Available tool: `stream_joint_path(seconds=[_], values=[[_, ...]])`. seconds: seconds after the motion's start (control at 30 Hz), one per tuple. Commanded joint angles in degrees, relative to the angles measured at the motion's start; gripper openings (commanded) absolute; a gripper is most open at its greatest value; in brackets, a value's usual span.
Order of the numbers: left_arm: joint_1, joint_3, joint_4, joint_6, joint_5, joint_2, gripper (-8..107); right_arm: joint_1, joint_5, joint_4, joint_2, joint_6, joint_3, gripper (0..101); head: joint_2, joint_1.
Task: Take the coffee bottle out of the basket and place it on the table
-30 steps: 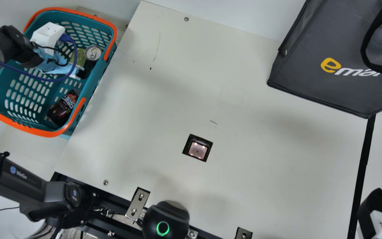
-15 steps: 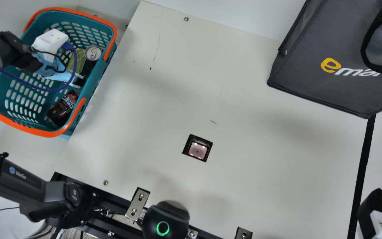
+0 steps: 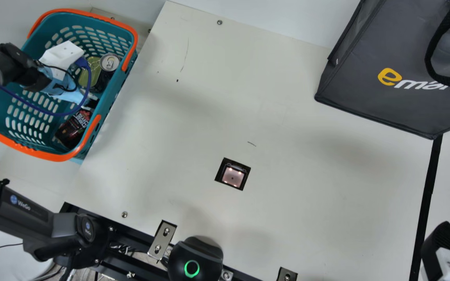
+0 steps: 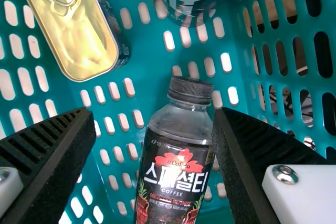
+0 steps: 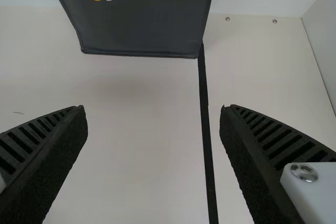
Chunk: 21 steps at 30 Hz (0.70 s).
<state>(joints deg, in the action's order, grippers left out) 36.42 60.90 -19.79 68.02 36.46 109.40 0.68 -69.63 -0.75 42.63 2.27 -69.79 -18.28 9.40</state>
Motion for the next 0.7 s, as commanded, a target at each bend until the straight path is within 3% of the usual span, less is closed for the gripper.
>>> stream_joint_path(seconds=[0.0,0.67], values=[[-0.16,-0.32,-0.22,0.34,-0.28,0.15,90,0.0,0.0,0.0,0.0,0.0,0.0,91,-0.14,-1.48],[-1.27,-3.75,-1.69,1.99,-3.79,2.24,90,0.0,0.0,0.0,0.0,0.0,0.0,91,-0.14,-1.48]])
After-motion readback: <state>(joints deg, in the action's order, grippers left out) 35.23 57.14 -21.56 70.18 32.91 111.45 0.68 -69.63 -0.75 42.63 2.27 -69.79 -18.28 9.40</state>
